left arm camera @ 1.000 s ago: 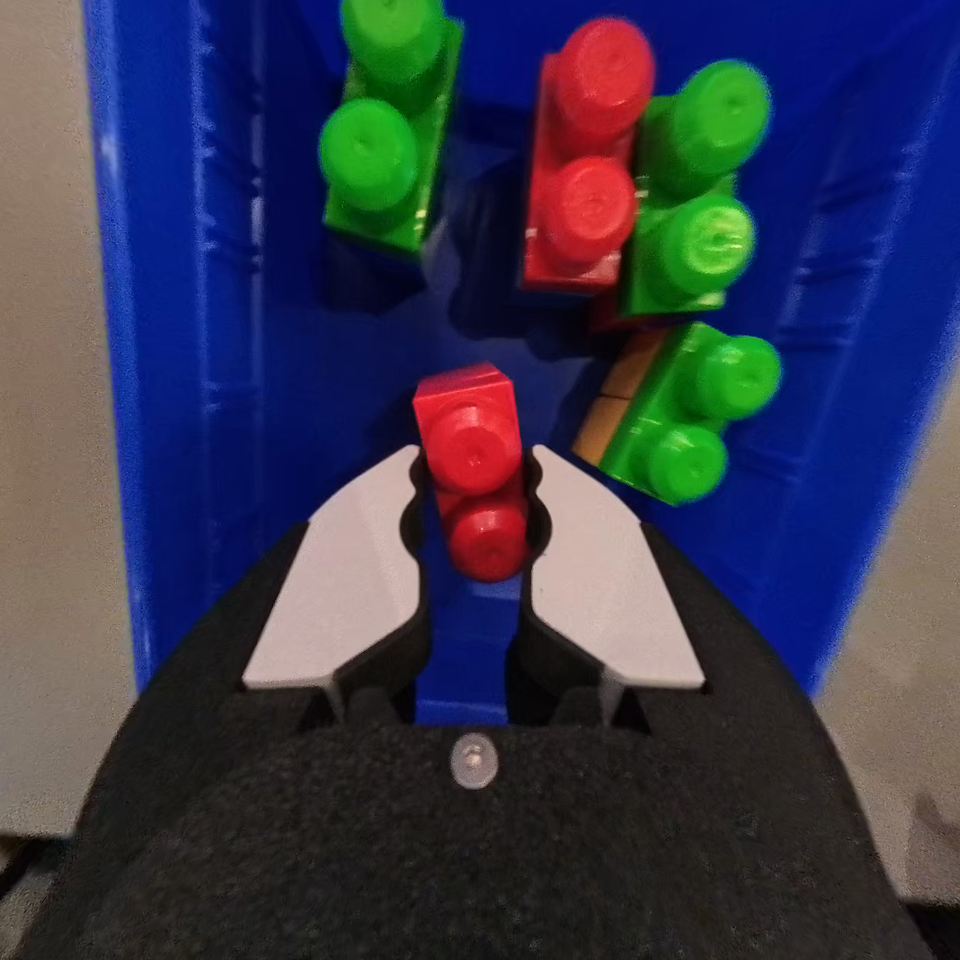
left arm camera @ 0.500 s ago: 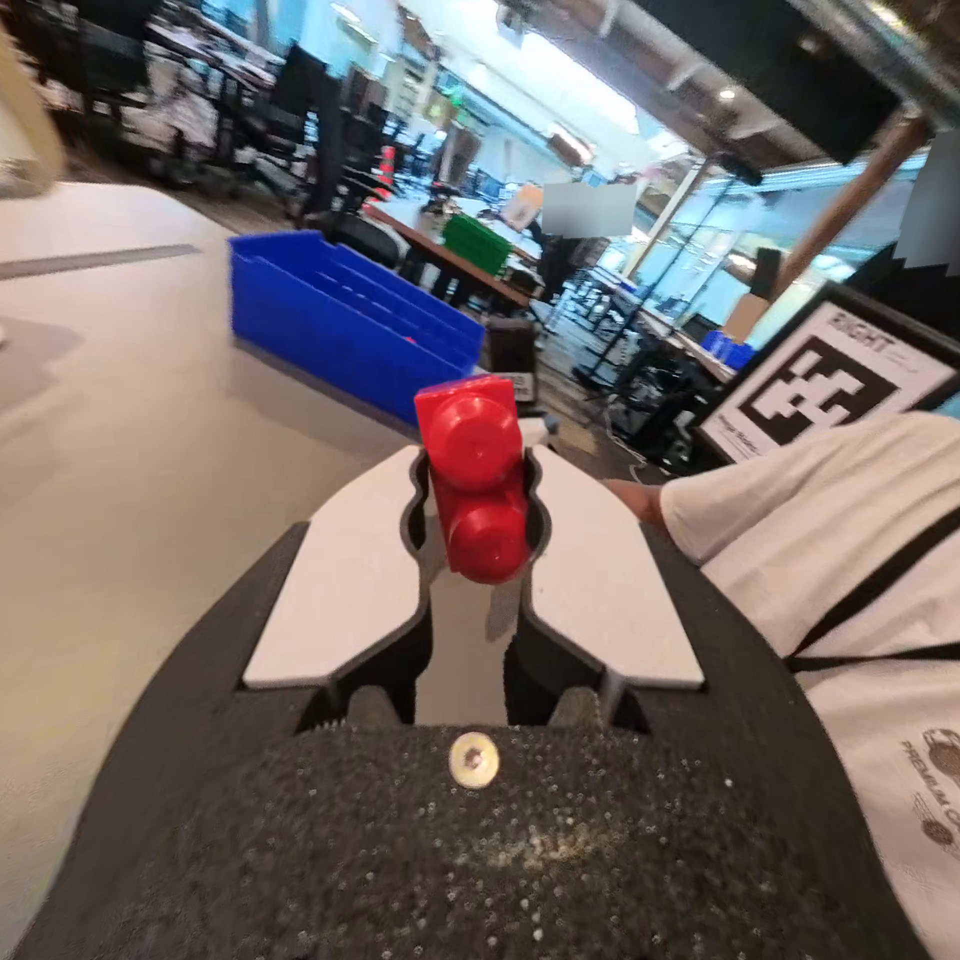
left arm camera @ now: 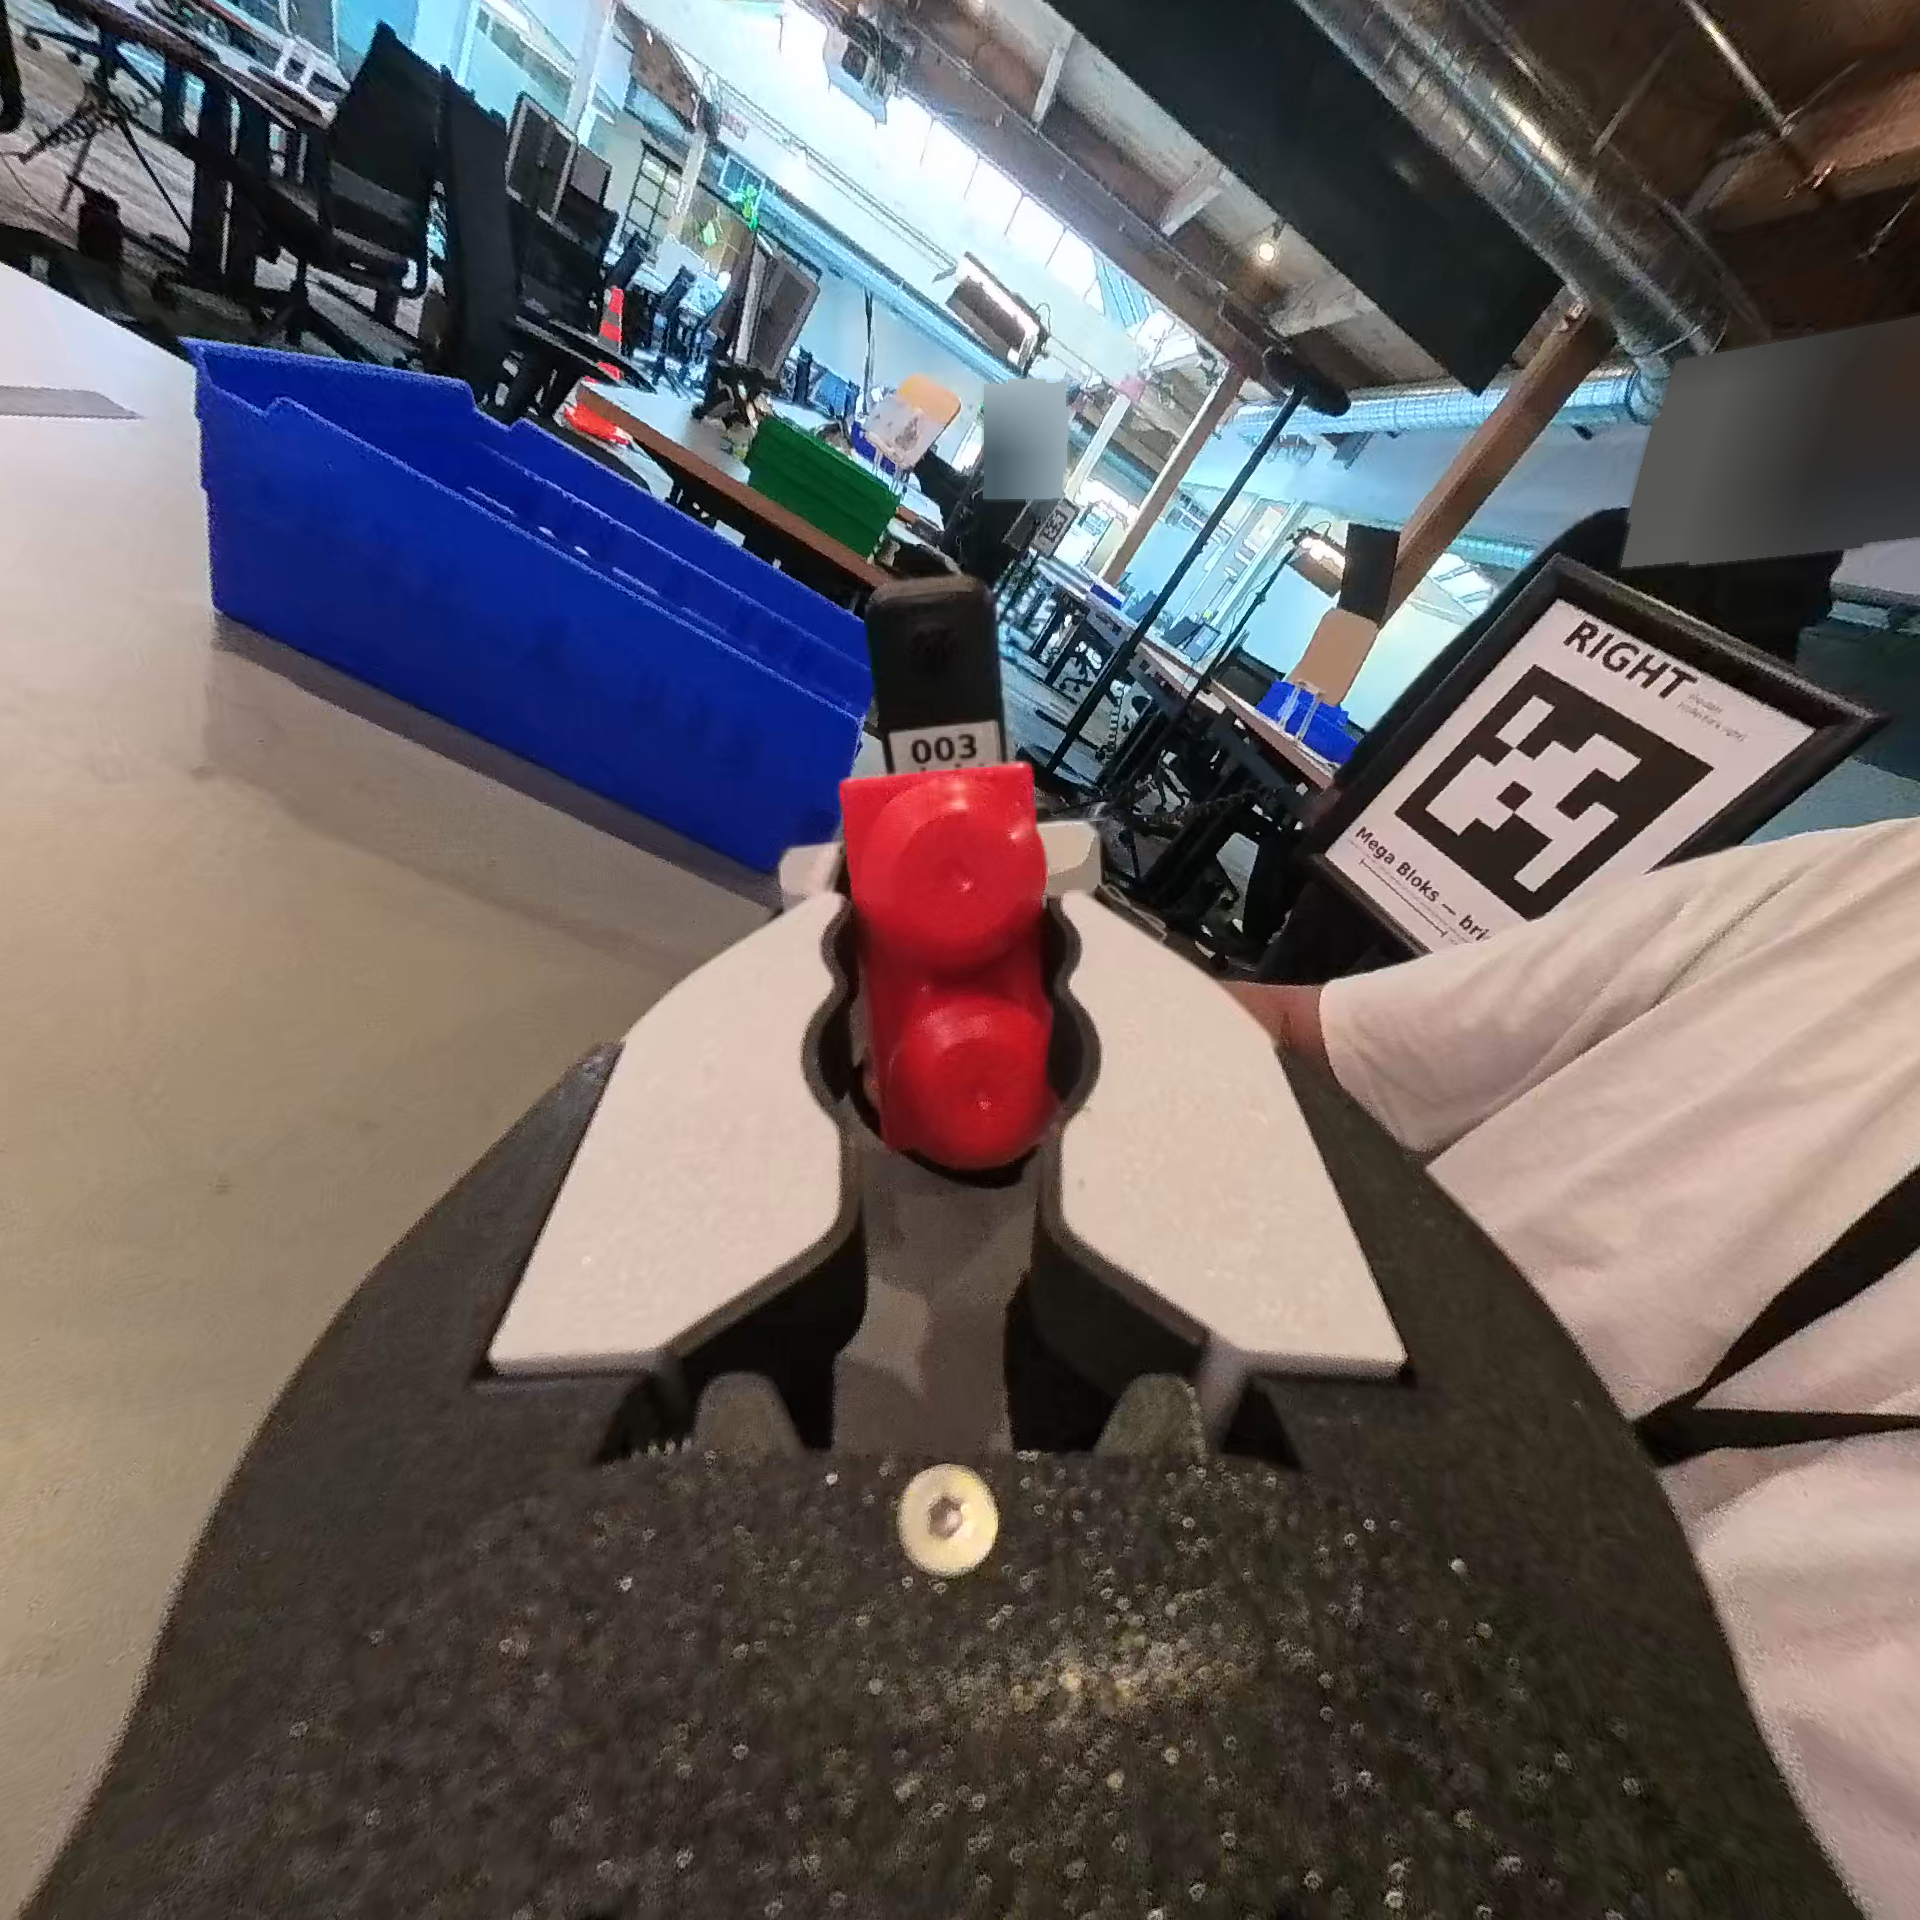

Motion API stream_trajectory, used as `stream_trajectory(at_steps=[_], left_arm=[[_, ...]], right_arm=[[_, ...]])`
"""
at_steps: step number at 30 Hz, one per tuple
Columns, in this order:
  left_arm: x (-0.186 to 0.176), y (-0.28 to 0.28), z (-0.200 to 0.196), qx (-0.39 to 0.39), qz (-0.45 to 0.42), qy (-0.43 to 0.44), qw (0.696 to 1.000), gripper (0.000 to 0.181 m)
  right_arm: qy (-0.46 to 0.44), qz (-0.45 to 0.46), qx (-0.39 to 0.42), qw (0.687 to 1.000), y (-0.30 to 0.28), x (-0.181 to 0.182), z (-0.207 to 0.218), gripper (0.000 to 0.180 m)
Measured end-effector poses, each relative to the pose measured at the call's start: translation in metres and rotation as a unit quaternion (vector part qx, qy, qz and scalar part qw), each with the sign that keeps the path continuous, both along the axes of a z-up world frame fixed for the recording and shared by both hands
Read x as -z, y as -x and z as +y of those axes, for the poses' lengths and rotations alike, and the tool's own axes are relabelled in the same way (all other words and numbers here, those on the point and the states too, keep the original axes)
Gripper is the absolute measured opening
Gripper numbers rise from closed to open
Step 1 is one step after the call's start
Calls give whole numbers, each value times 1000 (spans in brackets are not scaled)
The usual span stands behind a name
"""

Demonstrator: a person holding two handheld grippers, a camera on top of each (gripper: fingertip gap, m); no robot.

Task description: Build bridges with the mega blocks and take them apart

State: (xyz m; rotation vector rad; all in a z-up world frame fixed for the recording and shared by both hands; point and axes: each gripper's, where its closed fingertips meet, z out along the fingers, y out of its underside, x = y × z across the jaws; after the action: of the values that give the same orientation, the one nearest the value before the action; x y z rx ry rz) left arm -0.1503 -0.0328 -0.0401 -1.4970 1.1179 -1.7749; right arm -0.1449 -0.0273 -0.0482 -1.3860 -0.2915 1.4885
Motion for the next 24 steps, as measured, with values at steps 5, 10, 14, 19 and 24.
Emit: stream_trajectory(at_steps=[5,10,14,19,24], left_arm=[[-1,-1,-1,-3,-5,-7,1000,33],[-15,11,15,-41,-47,14,998,33],[-21,47,36,-66,-41,12,997,33],[47,37,39,-141,124,-78,979,33],[76,23,23,-138,153,-119,971,33]], right_arm=[[-10,-10,-1,1000,-3,0,-3,36],[0,9,17,1000,-22,6,1,36],[-3,-4,50,999,-52,6,3,36],[-27,-161,117,980,-56,29,4,36],[-47,-367,212,904,-116,-5,-4,37]])
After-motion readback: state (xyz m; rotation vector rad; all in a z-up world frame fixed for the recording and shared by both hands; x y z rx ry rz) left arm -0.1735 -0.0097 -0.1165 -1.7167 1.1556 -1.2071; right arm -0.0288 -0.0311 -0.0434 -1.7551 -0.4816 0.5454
